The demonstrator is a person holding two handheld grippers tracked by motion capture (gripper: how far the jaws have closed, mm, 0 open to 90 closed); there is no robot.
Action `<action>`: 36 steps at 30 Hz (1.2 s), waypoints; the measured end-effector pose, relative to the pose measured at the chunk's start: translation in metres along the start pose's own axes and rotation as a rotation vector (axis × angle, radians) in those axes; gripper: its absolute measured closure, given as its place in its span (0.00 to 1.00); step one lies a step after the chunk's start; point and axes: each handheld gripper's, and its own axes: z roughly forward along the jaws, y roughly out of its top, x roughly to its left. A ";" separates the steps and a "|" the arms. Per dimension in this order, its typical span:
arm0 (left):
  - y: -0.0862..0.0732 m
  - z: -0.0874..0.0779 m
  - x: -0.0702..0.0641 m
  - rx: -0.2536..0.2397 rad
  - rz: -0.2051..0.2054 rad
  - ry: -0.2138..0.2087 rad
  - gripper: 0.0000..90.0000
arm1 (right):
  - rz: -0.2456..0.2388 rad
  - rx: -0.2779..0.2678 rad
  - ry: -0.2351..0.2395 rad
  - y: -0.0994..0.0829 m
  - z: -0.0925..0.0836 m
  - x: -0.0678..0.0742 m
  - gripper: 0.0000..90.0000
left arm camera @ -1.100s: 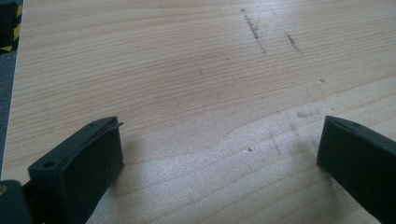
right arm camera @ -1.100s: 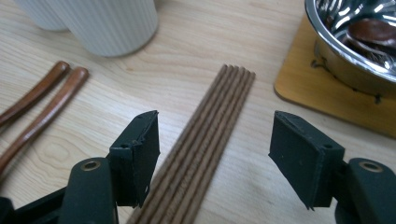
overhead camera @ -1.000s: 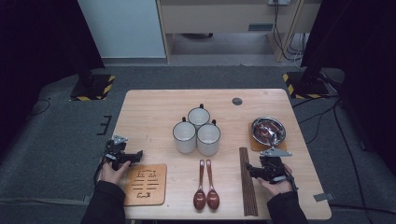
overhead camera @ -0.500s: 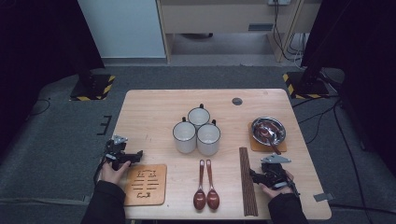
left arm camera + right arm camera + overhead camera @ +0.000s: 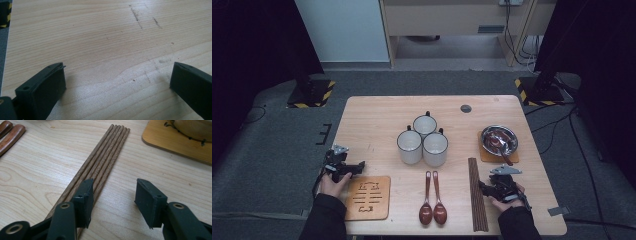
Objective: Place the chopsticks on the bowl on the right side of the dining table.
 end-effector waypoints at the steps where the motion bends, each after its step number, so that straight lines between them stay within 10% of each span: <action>1: 0.000 0.000 0.000 0.000 0.000 0.000 0.00 | -0.001 0.002 0.004 0.000 0.000 0.001 0.57; 36: 0.000 0.000 0.000 0.000 -0.001 0.000 0.00 | -0.017 0.067 0.014 -0.006 -0.010 -0.012 0.92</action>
